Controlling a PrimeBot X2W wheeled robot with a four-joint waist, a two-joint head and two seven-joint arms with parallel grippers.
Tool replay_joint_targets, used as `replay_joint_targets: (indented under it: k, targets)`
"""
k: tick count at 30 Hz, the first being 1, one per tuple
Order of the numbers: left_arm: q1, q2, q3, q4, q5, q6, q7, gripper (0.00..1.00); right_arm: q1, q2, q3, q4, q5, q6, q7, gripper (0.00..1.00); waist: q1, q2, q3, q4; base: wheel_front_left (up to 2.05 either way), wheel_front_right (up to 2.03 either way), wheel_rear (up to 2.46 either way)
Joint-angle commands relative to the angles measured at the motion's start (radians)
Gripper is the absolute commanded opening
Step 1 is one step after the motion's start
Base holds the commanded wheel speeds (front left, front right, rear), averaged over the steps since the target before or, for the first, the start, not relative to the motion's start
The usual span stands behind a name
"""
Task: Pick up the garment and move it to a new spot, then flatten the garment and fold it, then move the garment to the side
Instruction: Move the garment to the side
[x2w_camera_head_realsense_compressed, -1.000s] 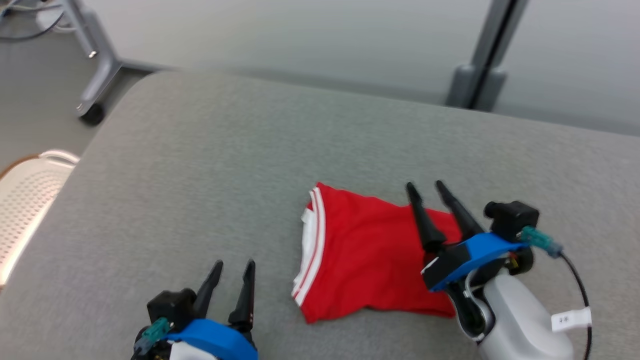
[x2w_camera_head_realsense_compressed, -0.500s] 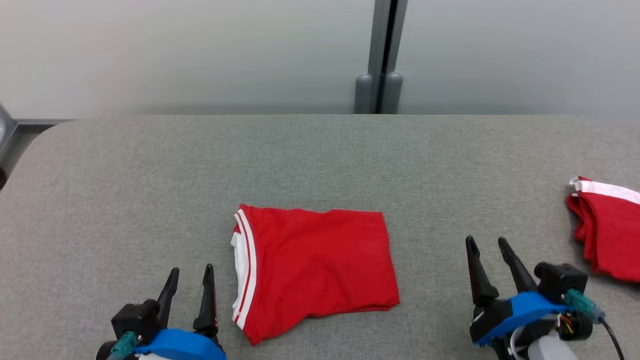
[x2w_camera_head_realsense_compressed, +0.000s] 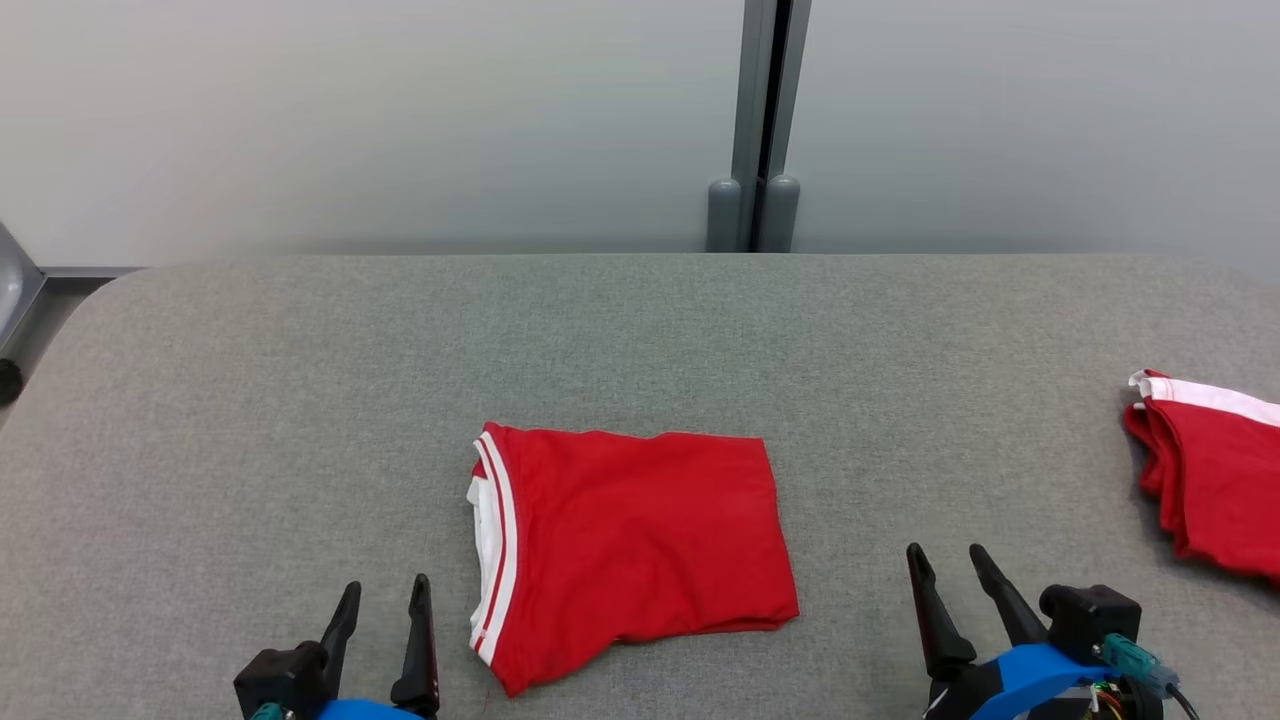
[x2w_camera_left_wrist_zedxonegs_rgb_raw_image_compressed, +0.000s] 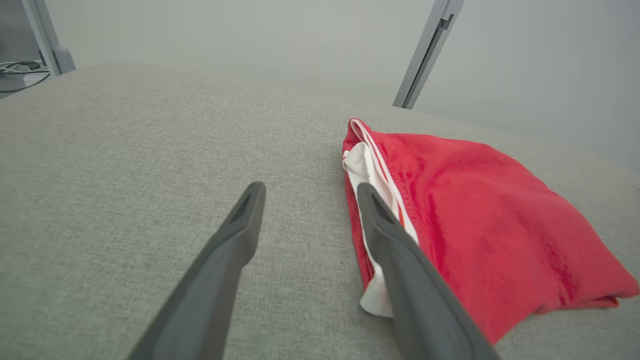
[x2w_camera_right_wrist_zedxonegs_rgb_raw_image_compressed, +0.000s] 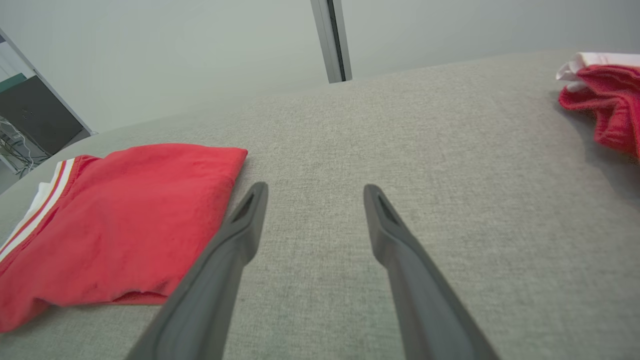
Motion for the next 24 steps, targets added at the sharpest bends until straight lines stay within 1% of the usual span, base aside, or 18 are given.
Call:
replay_joint_targets:
  k: [1,4,6,7,9,11,14,17,18,19,20,21,24]
  targets:
    - [-0.009,-0.002,-0.011,-0.006,-0.002,-0.001,-0.003,1.0,-0.007,-0.003,0.008,0.004,-0.001,0.0,-0.003,1.0,0.0001,0.0001,0.01,0.012,0.0,0.0,0.0]
    - [-0.026,0.0,-0.03,-0.01,-0.011,-0.001,-0.002,1.0,-0.04,-0.003,0.031,0.021,0.008,0.0,-0.003,1.0,0.0001,0.0001,0.031,0.038,0.0,0.0,0.0]
    - [-0.036,-0.001,-0.048,-0.017,-0.043,-0.001,-0.003,1.0,-0.065,-0.003,0.05,0.047,0.024,0.0,-0.003,1.0,0.0001,0.0001,0.05,0.068,0.0,0.0,0.0]
    - [-0.038,-0.002,-0.054,-0.019,-0.076,-0.001,-0.002,1.0,-0.08,-0.003,0.071,0.071,0.035,0.0,-0.003,1.0,0.0001,0.0001,0.058,0.085,0.0,0.0,0.0]
    - [-0.054,0.012,-0.096,-0.023,-0.091,-0.001,-0.003,1.0,-0.115,-0.003,0.09,0.123,0.061,0.0,-0.003,1.0,0.0001,0.0001,0.073,0.131,0.0,0.0,0.0]
    - [-0.058,0.027,-0.115,-0.026,-0.11,-0.001,-0.002,1.0,-0.156,-0.004,0.114,0.18,0.071,0.0,-0.003,1.0,0.0001,0.0001,0.081,0.169,0.0,0.0,0.0]
    - [-0.063,0.045,-0.143,-0.031,-0.127,-0.001,-0.002,1.0,-0.212,-0.004,0.117,0.248,0.085,0.001,-0.003,1.0,0.0001,0.0001,0.093,0.221,0.0,0.0,0.0]
    - [-0.069,0.059,-0.15,-0.036,-0.142,-0.001,-0.002,1.0,-0.255,-0.006,0.108,0.348,0.109,0.0,-0.003,1.0,0.0001,0.0001,0.104,0.257,0.0,0.0,0.0]
    - [-0.071,0.061,-0.154,-0.039,-0.147,-0.001,-0.002,1.0,-0.271,-0.005,0.112,0.382,0.1,0.0,-0.003,0.81,0.0001,0.0001,0.106,0.264,0.0,0.0,0.0]
    - [-0.07,0.064,-0.157,-0.041,-0.15,-0.001,-0.002,1.0,-0.28,-0.004,0.105,0.411,0.102,0.0,-0.001,0.43,0.0001,0.0001,0.106,0.267,0.0,0.0,0.0]
    - [-0.069,0.067,-0.158,-0.042,-0.151,-0.001,-0.002,1.0,-0.283,-0.004,0.1,0.433,0.104,0.0,-0.001,0.07,0.0001,0.0001,0.106,0.268,0.0,0.0,0.0]
    - [-0.066,0.071,-0.155,-0.044,-0.153,-0.001,-0.002,1.0,-0.28,-0.004,0.108,0.448,0.108,0.0,0.0,0.0,0.0001,0.0001,0.105,0.266,0.0,0.0,0.0]
    - [-0.058,0.074,-0.15,-0.053,-0.154,-0.001,-0.002,1.0,-0.275,-0.002,0.124,0.428,0.131,0.0,0.0,0.0,0.0001,0.0001,0.099,0.238,0.0,0.0,0.0]
